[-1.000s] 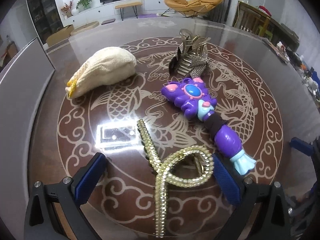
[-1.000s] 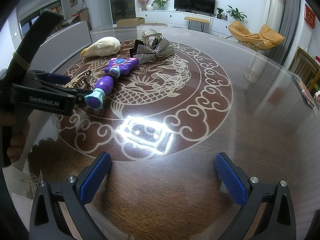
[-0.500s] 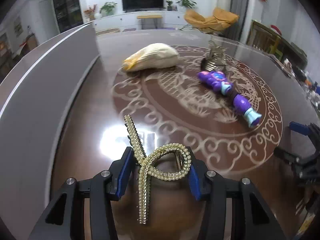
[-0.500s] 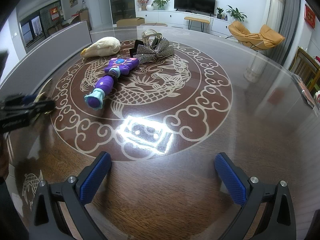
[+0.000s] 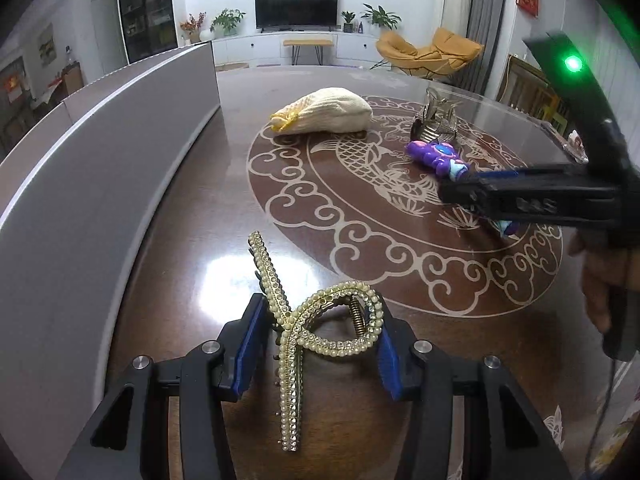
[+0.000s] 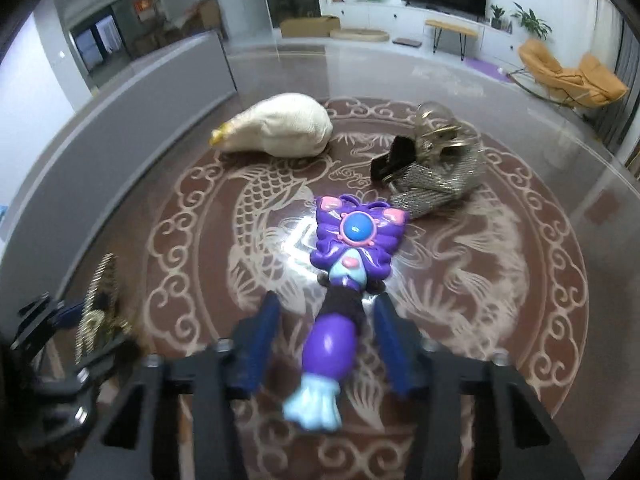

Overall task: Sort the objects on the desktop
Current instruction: 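Grasp the gold rhinestone hair claw with the left tool while the right tool grasps the purple wand, then hold the hair claw in the left tool while the right tool holds the purple wand, then carry the hair claw and purple wand over the cardboard bin and open both tools, then bring both open tools back over the table, then move the right tool to the sparkly bow hair clip and close on it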

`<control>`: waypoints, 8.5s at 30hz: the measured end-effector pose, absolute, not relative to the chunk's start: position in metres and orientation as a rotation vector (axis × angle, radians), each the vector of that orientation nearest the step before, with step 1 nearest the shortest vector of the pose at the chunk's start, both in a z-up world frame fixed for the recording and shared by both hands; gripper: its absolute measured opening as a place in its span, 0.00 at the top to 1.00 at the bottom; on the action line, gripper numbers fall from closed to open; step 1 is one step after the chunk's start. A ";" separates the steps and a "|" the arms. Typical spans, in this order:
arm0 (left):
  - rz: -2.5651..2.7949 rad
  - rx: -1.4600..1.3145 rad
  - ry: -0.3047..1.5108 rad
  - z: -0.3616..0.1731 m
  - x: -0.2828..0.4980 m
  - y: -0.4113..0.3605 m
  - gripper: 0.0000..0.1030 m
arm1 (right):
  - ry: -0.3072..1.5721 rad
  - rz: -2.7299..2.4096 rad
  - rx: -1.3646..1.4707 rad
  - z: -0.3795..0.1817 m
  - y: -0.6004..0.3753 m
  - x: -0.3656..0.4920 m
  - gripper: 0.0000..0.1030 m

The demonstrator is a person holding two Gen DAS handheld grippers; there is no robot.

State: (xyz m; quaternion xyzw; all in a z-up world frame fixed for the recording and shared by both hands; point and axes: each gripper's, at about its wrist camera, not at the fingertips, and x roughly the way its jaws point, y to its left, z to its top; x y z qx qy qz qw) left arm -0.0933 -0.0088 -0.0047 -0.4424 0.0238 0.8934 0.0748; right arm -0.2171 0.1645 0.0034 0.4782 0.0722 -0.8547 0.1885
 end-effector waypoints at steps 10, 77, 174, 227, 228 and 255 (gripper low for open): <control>2.673 -1.317 0.057 -0.004 -0.080 -0.008 0.52 | 0.180 -2.412 1.301 -0.001 0.215 -0.145 0.78; 2.662 -1.421 0.101 -0.013 -0.091 0.001 0.00 | 0.254 -2.495 1.283 -0.014 0.252 -0.097 0.00; 2.532 -1.364 0.099 0.020 -0.078 0.045 0.01 | 0.202 -2.614 1.308 -0.004 0.290 -0.122 0.06; 2.579 -1.376 0.171 -0.015 -0.155 0.055 0.00 | 0.218 -2.541 1.328 -0.015 0.211 -0.253 0.00; 2.579 -1.376 0.171 -0.015 -0.155 0.055 0.00 | 0.218 -2.540 1.334 -0.015 0.203 -0.264 0.00; 2.583 -1.377 0.175 -0.016 -0.156 0.055 0.00 | 0.183 -2.587 1.319 -0.004 0.269 -0.155 0.46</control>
